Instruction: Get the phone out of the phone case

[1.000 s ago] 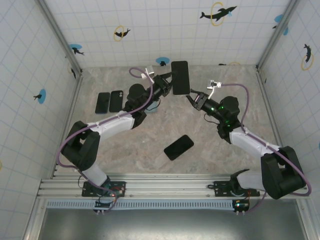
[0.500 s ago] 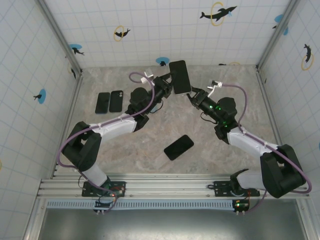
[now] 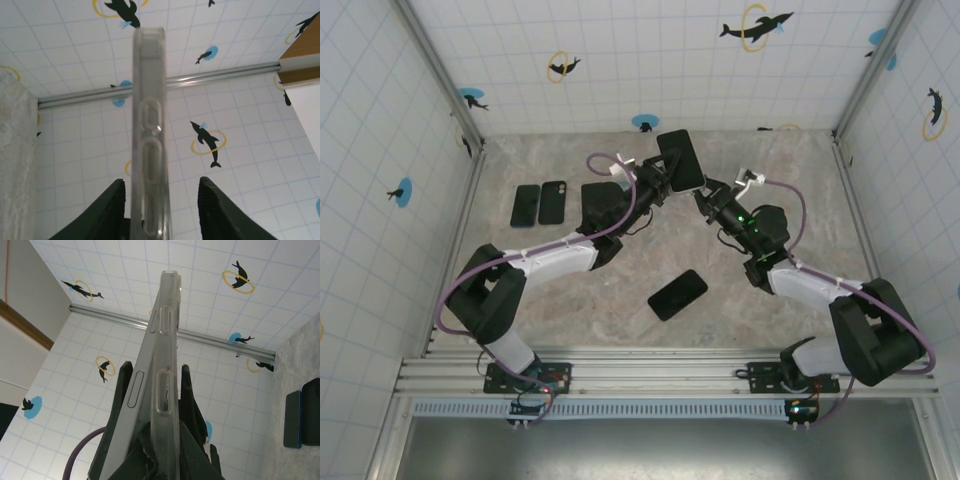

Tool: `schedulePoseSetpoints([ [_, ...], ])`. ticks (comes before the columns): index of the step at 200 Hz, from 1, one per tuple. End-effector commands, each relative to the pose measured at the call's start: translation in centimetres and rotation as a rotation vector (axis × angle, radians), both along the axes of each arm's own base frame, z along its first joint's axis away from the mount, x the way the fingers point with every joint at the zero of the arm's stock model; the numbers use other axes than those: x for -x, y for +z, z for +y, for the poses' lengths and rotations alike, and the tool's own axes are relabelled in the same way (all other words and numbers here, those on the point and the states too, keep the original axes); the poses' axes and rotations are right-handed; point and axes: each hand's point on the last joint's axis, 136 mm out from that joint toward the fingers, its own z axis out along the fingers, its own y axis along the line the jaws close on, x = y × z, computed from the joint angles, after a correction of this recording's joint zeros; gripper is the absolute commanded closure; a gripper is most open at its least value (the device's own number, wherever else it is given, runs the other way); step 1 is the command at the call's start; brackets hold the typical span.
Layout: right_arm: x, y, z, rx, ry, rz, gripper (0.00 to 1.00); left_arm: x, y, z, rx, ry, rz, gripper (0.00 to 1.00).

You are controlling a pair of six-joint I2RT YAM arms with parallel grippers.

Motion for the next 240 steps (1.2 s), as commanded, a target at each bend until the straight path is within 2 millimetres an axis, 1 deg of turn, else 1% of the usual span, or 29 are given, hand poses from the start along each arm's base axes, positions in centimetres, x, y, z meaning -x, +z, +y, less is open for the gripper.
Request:
schedulePoseSetpoints([
  [1,1.3,3.1,-0.8,-0.092,0.001,-0.120,0.96,0.7,0.9,-1.0,-0.019,-0.052,-0.024,0.52],
  [21,1.1,2.8,-1.2,-0.094,-0.019,-0.115,0.97,0.5,0.7,-0.7,-0.072,-0.050,-0.021,0.48],
  [50,0.2,2.9,-1.8,-0.071,-0.056,-0.117,0.97,0.7,-0.7,0.4,-0.184,-0.047,0.022,0.40],
  [63,-0.4,2.8,-2.0,-0.048,-0.080,-0.117,0.97,1.3,-1.4,1.0,-0.223,-0.045,0.047,0.38],
  [85,-1.2,2.5,-2.4,-0.031,-0.133,-0.112,0.97,2.4,-1.5,1.5,-0.214,-0.071,0.070,0.35],
  [94,-1.6,2.4,-2.5,-0.031,-0.147,-0.108,0.98,2.7,-1.1,1.5,-0.201,-0.086,0.076,0.34],
  [96,-1.6,2.4,-2.5,-0.030,-0.149,-0.108,0.98,2.9,-2.1,1.7,-0.213,-0.088,0.094,0.34],
  [101,-1.8,2.4,-2.5,-0.028,-0.154,-0.110,0.98,3.2,-2.5,1.7,-0.216,-0.094,0.109,0.34],
  [136,-3.0,2.3,-3.1,-0.023,-0.236,-0.113,0.98,4.7,-3.0,2.1,-0.208,-0.110,0.163,0.33],
  [149,-3.2,2.2,-3.3,-0.013,-0.263,-0.120,0.98,5.0,-2.6,1.9,-0.183,-0.125,0.177,0.33],
  [164,-3.2,1.9,-3.1,0.014,-0.288,-0.126,0.98,5.4,-2.0,1.3,-0.158,-0.150,0.180,0.33],
  [189,-3.0,1.3,-2.8,0.031,-0.302,-0.126,0.98,5.8,-0.8,0.2,-0.121,-0.177,0.171,0.37],
  [197,-2.9,1.2,-2.7,0.032,-0.299,-0.125,0.98,5.8,-0.7,-0.2,-0.114,-0.187,0.173,0.38],
  [206,-2.8,1.4,-2.5,0.028,-0.296,-0.131,0.99,5.9,-1.2,-0.6,-0.113,-0.201,0.186,0.39],
  [208,-2.7,1.4,-2.5,0.028,-0.294,-0.133,0.99,5.8,0.0,-0.8,-0.096,-0.205,0.168,0.40],
  [212,-2.6,1.6,-2.4,0.030,-0.296,-0.139,0.98,5.8,0.6,-1.0,-0.086,-0.211,0.160,0.41],
  [229,-2.5,1.8,-2.0,0.047,-0.289,-0.149,0.99,6.0,0.8,-1.7,-0.072,-0.229,0.157,0.43],
  [240,-2.4,1.8,-1.7,0.053,-0.281,-0.153,0.99,5.8,0.8,-1.5,-0.056,-0.221,0.156,0.44],
])
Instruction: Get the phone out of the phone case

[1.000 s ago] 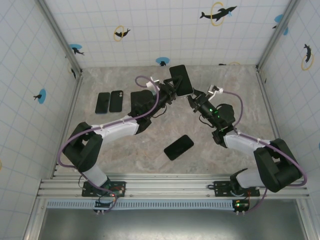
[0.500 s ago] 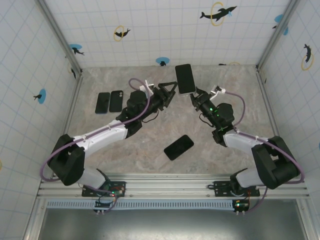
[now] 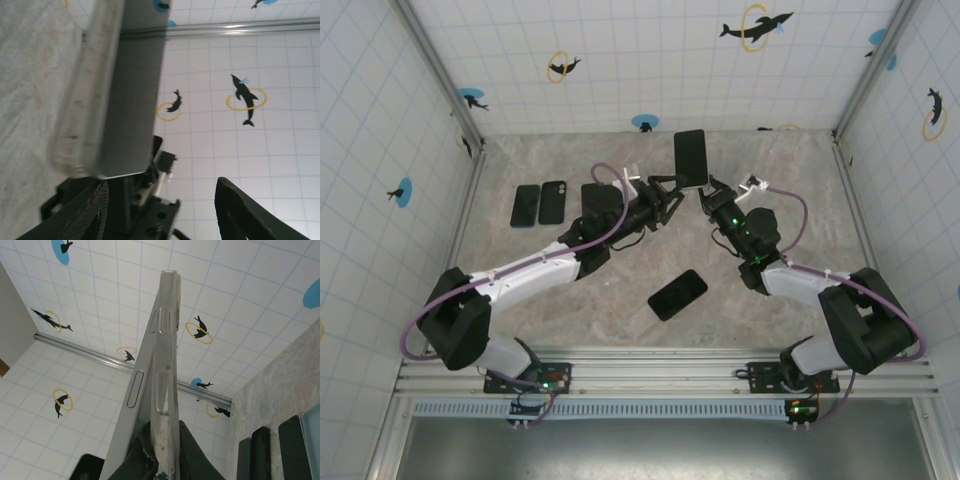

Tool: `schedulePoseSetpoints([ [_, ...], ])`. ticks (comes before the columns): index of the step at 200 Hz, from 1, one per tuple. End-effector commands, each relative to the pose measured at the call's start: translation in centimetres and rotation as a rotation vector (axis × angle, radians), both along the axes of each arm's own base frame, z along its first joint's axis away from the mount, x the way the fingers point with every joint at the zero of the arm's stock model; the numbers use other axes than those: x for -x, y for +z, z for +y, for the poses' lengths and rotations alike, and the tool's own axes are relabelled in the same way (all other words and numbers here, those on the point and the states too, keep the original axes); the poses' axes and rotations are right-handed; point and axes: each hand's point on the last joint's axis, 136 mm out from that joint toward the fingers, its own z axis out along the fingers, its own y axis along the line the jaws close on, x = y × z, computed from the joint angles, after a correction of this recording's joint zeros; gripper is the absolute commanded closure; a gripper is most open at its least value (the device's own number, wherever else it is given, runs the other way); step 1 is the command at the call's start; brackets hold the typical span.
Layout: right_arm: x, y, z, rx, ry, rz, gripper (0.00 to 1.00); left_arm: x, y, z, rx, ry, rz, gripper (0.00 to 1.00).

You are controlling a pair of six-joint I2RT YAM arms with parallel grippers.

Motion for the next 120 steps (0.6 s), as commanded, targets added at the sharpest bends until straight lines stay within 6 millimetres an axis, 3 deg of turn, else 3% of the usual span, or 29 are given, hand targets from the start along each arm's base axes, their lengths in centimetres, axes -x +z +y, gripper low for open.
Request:
schedulePoseSetpoints([
  [1,0.3,4.8,0.0,-0.048,-0.021,-0.143,0.99,0.2,2.3,-0.6,0.080,-0.020,-0.019,0.44],
  [67,0.3,5.1,0.2,-0.052,-0.029,-0.147,0.99,0.3,0.9,-0.5,0.069,-0.022,0.019,0.44],
  [77,0.3,5.1,0.2,-0.048,-0.030,-0.150,0.99,0.4,-0.9,-0.2,0.042,-0.014,0.050,0.44],
  [120,0.2,4.8,0.2,0.043,-0.059,-0.161,0.99,0.7,-2.0,-0.1,0.011,-0.013,0.080,0.46],
])
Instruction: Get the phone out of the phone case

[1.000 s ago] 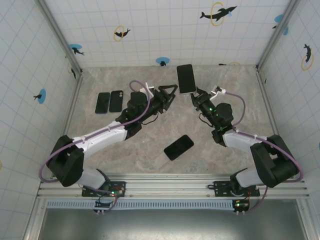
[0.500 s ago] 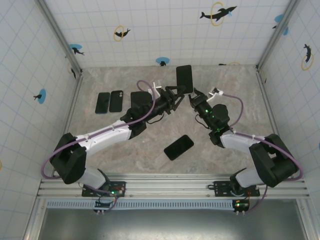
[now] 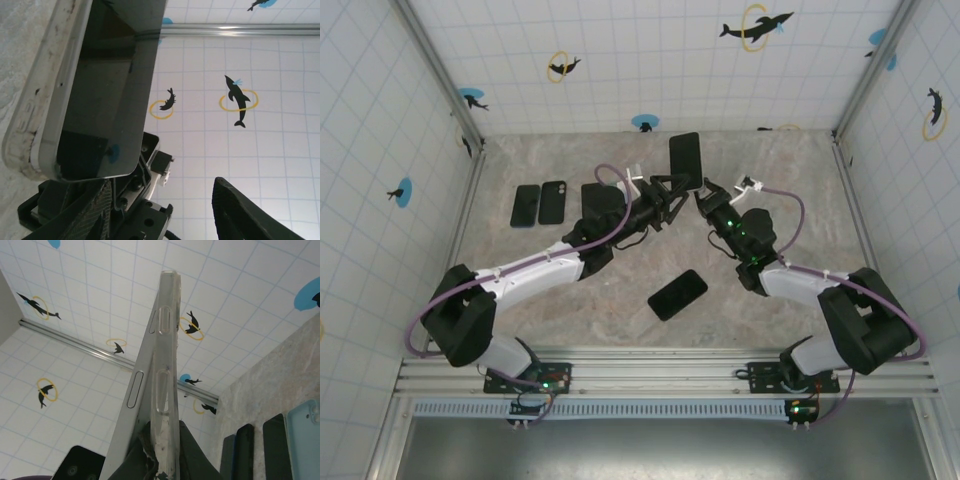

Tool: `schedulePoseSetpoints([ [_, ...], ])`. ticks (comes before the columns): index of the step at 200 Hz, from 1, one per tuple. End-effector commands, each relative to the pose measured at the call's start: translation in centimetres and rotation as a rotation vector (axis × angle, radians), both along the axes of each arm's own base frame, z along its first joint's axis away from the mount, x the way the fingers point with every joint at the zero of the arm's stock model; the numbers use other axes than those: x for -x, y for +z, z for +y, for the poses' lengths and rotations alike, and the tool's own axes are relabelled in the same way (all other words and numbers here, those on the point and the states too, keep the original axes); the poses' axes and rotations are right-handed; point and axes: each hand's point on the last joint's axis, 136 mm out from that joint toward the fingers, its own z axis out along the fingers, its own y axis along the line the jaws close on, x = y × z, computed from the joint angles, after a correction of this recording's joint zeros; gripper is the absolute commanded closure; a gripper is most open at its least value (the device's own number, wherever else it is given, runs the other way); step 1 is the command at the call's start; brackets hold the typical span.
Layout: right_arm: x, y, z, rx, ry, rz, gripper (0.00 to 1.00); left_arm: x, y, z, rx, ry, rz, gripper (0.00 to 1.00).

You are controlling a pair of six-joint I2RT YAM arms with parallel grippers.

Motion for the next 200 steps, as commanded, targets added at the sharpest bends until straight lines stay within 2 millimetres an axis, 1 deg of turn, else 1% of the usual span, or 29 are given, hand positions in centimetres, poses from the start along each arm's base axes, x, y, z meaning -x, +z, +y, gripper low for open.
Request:
schedulePoseSetpoints([
  [1,0.1,5.4,-0.6,-0.039,-0.046,-0.150,0.99,0.5,-1.3,0.1,-0.022,-0.009,0.042,0.46],
  [18,0.2,5.7,-0.4,-0.061,-0.024,-0.161,0.99,0.4,-0.9,0.1,-0.008,-0.003,0.030,0.48],
  [38,0.3,5.7,-0.3,-0.068,-0.021,-0.163,0.99,0.3,-0.8,-0.5,-0.002,-0.019,0.027,0.49],
  [55,0.4,6.1,0.1,-0.068,-0.002,-0.174,0.99,0.0,-0.7,-0.1,0.018,0.004,0.027,0.51],
  [71,0.4,5.9,0.1,-0.061,-0.001,-0.171,0.99,-0.3,0.0,0.0,0.033,0.022,0.012,0.52],
  [85,0.5,5.6,0.0,-0.072,-0.003,-0.165,0.99,-0.4,0.3,-0.4,0.041,0.012,0.007,0.52],
  [106,0.6,5.8,0.1,-0.082,0.009,-0.170,0.99,-0.6,-0.7,0.1,0.037,0.037,0.029,0.52],
  [123,0.7,5.9,0.1,-0.087,0.011,-0.170,1.00,-0.8,-0.9,0.1,0.042,0.047,0.035,0.52],
  [147,0.8,5.9,0.1,-0.094,0.012,-0.175,1.00,-1.0,-1.1,0.0,0.068,0.054,0.042,0.52],
  [158,0.8,6.0,0.1,-0.094,0.014,-0.176,1.00,-1.3,-0.6,0.1,0.086,0.069,0.031,0.53],
  [179,1.1,6.0,0.3,-0.101,0.022,-0.179,1.00,-1.8,0.1,-0.3,0.094,0.076,0.015,0.53],
  [189,1.3,6.0,0.3,-0.107,0.022,-0.183,1.00,-2.1,-0.3,-0.5,0.102,0.080,0.026,0.53],
  [200,1.5,6.1,0.2,-0.110,0.012,-0.184,1.00,-2.4,-0.4,-0.2,0.131,0.104,0.038,0.56],
])
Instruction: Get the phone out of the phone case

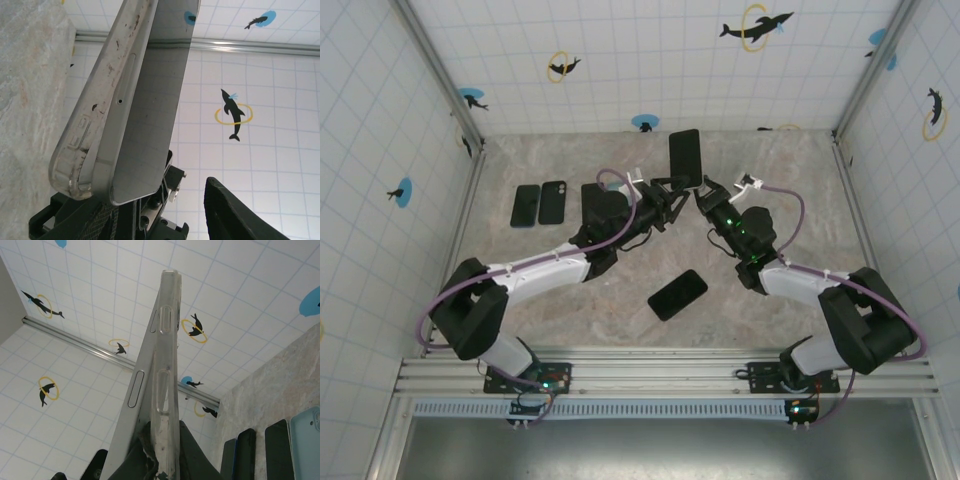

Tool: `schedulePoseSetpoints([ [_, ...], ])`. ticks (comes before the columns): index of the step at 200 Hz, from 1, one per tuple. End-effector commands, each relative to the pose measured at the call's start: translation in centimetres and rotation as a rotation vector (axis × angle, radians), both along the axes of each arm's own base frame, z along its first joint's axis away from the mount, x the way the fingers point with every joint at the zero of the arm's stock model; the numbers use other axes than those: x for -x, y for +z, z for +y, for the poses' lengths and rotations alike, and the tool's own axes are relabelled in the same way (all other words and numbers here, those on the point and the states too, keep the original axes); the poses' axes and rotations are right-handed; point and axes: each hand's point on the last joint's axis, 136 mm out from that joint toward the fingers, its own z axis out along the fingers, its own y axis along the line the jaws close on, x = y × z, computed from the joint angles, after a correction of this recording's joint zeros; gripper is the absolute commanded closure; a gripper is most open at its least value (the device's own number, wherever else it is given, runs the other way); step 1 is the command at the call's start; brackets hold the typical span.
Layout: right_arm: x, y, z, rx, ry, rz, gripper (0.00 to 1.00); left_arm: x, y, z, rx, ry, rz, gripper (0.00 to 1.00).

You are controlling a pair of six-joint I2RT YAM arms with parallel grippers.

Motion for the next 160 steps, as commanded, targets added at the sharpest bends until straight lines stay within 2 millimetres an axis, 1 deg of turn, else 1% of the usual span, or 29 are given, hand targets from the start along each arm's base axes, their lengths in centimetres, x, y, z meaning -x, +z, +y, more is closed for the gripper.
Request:
schedulePoseSetpoints([
  [1,1.5,5.4,0.1,-0.111,0.010,-0.161,1.00,-1.2,0.6,0.1,0.073,0.056,0.008,0.56],
  [16,2.0,5.2,-0.2,-0.125,-0.019,-0.158,1.00,-1.7,0.7,0.6,0.103,0.099,0.015,0.59],
  [31,2.6,4.7,-0.6,-0.146,-0.051,-0.148,1.00,-2.3,1.4,0.4,0.107,0.117,0.010,0.59],
  [41,2.9,4.4,-0.5,-0.154,-0.061,-0.141,1.00,-2.6,0.6,0.2,0.088,0.122,0.024,0.60],
  [42,2.9,4.4,-0.5,-0.155,-0.061,-0.140,1.00,-2.7,1.4,0.1,0.102,0.123,0.012,0.61],
  [43,2.9,4.3,-0.5,-0.155,-0.062,-0.139,1.00,-2.8,1.9,0.1,0.108,0.123,0.008,0.61],
  [46,3.0,4.3,-0.5,-0.157,-0.064,-0.138,1.00,-2.9,2.3,-0.1,0.116,0.124,0.003,0.62],
  [66,3.3,4.2,0.0,-0.158,-0.061,-0.142,1.00,-3.6,2.5,-0.6,0.120,0.134,0.021,0.70],
  [82,3.5,4.1,0.3,-0.144,-0.060,-0.144,1.00,-3.9,2.8,-1.1,0.116,0.132,0.026,0.72],
  [113,3.0,3.2,0.0,-0.101,-0.091,-0.116,1.00,-3.9,3.4,-1.8,0.124,0.117,0.029,0.79],
  [128,2.8,2.9,0.1,-0.082,-0.101,-0.106,1.00,-3.8,3.9,-2.0,0.135,0.109,0.021,0.88],
  [138,2.5,2.1,-0.1,-0.058,-0.120,-0.081,1.00,-3.7,4.4,-2.1,0.142,0.105,0.015,0.93],
  [160,1.8,0.4,-0.8,0.006,-0.170,-0.020,1.00,-3.7,5.7,-2.2,0.144,0.099,-0.009,0.98],
])
